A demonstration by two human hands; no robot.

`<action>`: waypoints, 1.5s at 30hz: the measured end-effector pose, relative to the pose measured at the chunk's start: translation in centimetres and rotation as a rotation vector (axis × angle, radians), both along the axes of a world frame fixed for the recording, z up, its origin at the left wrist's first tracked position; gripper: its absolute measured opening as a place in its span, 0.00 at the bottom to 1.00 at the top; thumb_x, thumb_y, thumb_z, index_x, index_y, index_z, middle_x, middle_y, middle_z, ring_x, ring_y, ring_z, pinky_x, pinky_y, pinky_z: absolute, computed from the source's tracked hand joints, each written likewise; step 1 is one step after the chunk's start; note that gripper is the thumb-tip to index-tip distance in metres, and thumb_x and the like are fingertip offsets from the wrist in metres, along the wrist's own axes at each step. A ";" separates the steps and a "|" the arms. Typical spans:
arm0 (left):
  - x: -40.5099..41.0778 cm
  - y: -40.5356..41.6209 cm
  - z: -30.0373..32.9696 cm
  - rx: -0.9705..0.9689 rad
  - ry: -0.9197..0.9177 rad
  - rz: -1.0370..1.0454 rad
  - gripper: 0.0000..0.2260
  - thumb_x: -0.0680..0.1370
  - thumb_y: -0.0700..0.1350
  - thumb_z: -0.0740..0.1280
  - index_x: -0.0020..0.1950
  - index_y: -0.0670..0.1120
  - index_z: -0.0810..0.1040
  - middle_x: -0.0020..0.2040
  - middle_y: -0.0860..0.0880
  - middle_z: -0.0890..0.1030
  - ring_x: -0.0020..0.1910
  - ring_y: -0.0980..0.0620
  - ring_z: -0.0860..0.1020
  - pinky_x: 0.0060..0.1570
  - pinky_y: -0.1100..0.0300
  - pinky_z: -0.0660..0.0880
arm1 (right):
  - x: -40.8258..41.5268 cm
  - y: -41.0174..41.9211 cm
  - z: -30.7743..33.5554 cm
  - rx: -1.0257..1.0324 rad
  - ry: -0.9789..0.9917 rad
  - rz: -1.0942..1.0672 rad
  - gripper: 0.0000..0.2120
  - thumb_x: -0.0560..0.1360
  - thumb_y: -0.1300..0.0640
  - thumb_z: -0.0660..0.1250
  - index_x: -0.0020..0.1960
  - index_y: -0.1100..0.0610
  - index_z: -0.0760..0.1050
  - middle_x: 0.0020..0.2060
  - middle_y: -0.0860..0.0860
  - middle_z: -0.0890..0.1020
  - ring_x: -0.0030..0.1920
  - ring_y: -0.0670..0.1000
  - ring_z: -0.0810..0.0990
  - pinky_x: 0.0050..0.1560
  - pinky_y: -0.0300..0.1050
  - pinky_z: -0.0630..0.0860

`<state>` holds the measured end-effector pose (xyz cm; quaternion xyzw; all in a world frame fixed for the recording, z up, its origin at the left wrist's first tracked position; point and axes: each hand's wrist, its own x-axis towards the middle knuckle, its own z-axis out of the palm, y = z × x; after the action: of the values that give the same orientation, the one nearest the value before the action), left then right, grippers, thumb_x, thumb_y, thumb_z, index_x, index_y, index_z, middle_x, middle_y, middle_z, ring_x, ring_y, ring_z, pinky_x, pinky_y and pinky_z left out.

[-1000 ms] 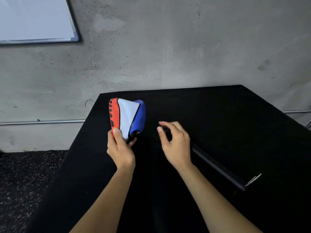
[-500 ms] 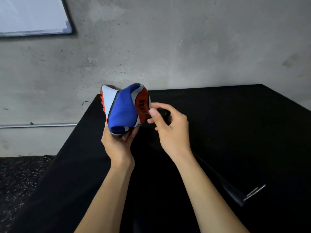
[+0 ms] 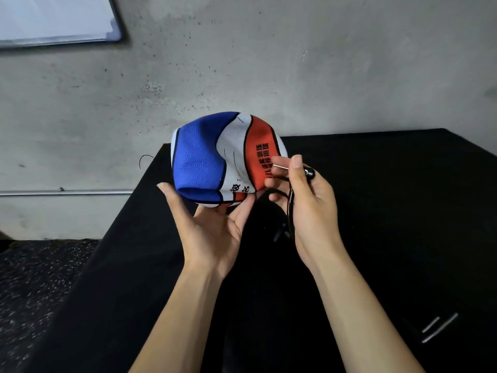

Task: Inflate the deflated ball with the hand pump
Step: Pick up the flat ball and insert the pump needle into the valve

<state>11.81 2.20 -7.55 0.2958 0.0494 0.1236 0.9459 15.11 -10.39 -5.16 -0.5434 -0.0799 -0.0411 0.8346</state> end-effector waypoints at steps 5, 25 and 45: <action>-0.1 -0.3 0.3 0.170 -0.060 -0.012 0.43 0.67 0.73 0.66 0.71 0.45 0.74 0.63 0.42 0.82 0.58 0.41 0.83 0.66 0.49 0.73 | -0.5 -0.1 0.9 0.071 0.002 0.035 0.13 0.82 0.51 0.61 0.51 0.58 0.81 0.43 0.51 0.84 0.41 0.48 0.83 0.40 0.40 0.79; 0.3 0.4 -0.7 0.498 0.031 0.251 0.29 0.68 0.70 0.62 0.55 0.47 0.74 0.33 0.52 0.69 0.29 0.54 0.65 0.26 0.61 0.66 | -0.3 -2.1 2.4 -0.174 -0.268 -0.198 0.06 0.79 0.54 0.68 0.54 0.52 0.82 0.48 0.49 0.87 0.53 0.47 0.85 0.55 0.41 0.79; 1.0 1.5 -1.1 0.531 0.035 0.409 0.28 0.73 0.60 0.71 0.68 0.46 0.76 0.62 0.47 0.83 0.63 0.49 0.80 0.66 0.47 0.75 | -0.7 -1.9 2.0 -0.171 -0.181 0.028 0.11 0.81 0.55 0.65 0.59 0.60 0.79 0.48 0.54 0.86 0.48 0.55 0.87 0.60 0.54 0.80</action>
<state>12.85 3.75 -8.69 0.5180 0.0901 0.3144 0.7904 14.38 -12.27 -3.16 -0.6055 -0.1656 -0.0711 0.7752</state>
